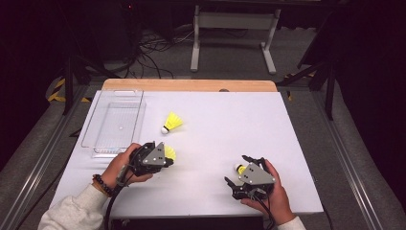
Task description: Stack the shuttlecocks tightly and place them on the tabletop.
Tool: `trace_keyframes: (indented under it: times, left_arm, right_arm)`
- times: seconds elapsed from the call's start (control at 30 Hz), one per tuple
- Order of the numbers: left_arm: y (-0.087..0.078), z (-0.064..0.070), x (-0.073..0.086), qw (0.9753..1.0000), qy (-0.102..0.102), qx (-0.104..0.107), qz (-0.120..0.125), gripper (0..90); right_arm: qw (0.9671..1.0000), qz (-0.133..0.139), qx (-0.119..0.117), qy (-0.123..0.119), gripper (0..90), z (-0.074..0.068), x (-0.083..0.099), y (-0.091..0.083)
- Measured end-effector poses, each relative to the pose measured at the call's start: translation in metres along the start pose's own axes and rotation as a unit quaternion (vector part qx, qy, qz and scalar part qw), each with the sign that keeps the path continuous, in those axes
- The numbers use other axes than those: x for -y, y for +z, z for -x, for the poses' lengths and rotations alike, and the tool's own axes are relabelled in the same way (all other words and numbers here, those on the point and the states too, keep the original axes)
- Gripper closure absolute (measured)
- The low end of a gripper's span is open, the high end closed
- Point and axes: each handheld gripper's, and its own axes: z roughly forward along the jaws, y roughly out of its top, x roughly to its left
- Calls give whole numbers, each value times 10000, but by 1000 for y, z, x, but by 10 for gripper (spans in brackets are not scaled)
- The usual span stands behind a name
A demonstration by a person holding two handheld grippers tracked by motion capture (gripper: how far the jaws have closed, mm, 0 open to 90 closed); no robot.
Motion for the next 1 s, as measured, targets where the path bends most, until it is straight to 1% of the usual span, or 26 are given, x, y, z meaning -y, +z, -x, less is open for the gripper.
trace_keyframes:
  times: [0.03,0.1,0.2,0.27,0.37,0.43,0.5,0.6,0.73,0.8,0.83,0.87,0.93,1.0]
  left_arm:
    - [0,0,0,10000,0,0,0,881]
    - [6,2,-5,9999,120,17,-71,881]
    - [12,5,-11,9997,204,18,-163,879]
    - [15,7,-13,9994,271,79,-197,878]
    - [18,9,-14,9993,288,123,-198,873]
    - [22,11,-16,9990,354,139,-253,874]
    - [23,12,-16,9989,365,141,-262,870]
    - [27,15,-17,9985,435,139,-316,864]
    - [31,17,-19,9982,456,196,-321,844]
    - [34,18,-19,9980,488,267,-310,827]
    - [34,18,-19,9980,488,267,-310,826]
    - [35,19,-19,9977,508,329,-312,823]
    - [36,20,-19,9978,492,290,-328,822]
    - [37,20,-19,9979,481,310,-303,815]
  right_arm:
    - [10000,-2,-6,-1,138,0,0,0]
    - [10000,-15,-11,-12,138,0,0,0]
    - [10000,-23,-23,-32,137,-1,0,0]
    - [10000,-42,-24,-32,136,-1,0,0]
    - [10000,-72,-29,-42,134,-2,0,0]
    - [9999,-93,-19,-73,134,-2,0,0]
    - [9999,-90,-29,-71,133,-2,1,0]
    - [9999,-93,-24,-74,133,-2,1,0]
    - [9999,-105,-51,-89,131,-3,1,0]
    - [9999,-108,-51,-101,131,-3,1,0]
    - [9999,-108,-51,-101,131,-3,1,0]
    - [9998,-109,-22,-134,130,-3,0,0]
    - [9998,-102,-30,-144,130,-3,0,0]
    - [9998,-115,-25,-154,129,-4,1,0]
